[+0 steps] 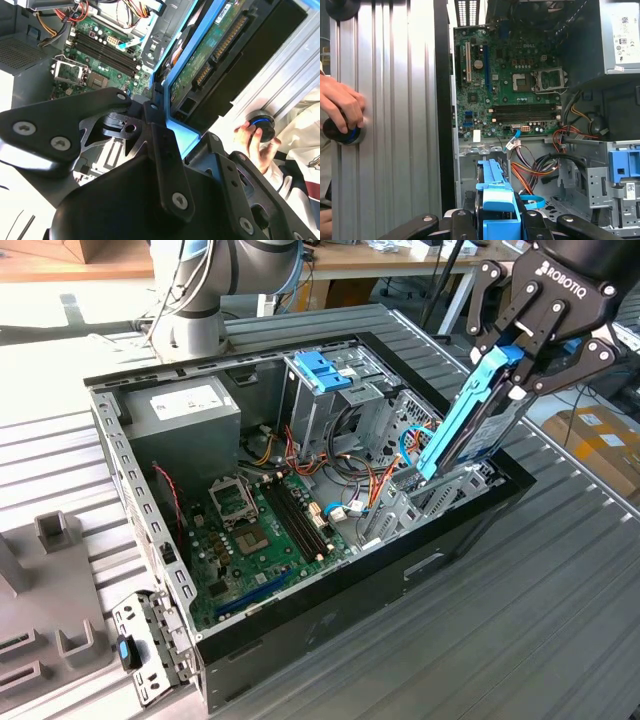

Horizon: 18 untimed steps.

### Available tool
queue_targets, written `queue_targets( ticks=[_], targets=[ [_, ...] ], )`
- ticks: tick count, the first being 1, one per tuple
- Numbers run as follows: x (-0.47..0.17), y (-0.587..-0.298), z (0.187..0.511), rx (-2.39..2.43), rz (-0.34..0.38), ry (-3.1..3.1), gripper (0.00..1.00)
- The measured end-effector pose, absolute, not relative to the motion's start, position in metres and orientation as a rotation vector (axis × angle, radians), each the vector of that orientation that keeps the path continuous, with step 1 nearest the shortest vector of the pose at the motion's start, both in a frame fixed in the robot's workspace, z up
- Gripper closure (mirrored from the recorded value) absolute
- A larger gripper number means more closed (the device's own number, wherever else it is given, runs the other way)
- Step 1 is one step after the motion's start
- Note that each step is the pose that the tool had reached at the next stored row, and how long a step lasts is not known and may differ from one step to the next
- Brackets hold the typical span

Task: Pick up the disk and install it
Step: 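Insert the disk into the insertion slot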

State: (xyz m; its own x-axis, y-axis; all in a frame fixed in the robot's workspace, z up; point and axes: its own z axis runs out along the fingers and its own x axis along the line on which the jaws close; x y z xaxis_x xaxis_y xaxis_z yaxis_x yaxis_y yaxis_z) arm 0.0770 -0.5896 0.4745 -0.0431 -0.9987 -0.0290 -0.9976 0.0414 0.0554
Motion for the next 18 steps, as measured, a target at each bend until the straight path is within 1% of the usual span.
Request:
queue_targets(
  ticks=[18],
  targets=[
    [0.0769, -0.5896, 0.4703, 2.161, -0.094, -2.254, 0.63]
  ],
)
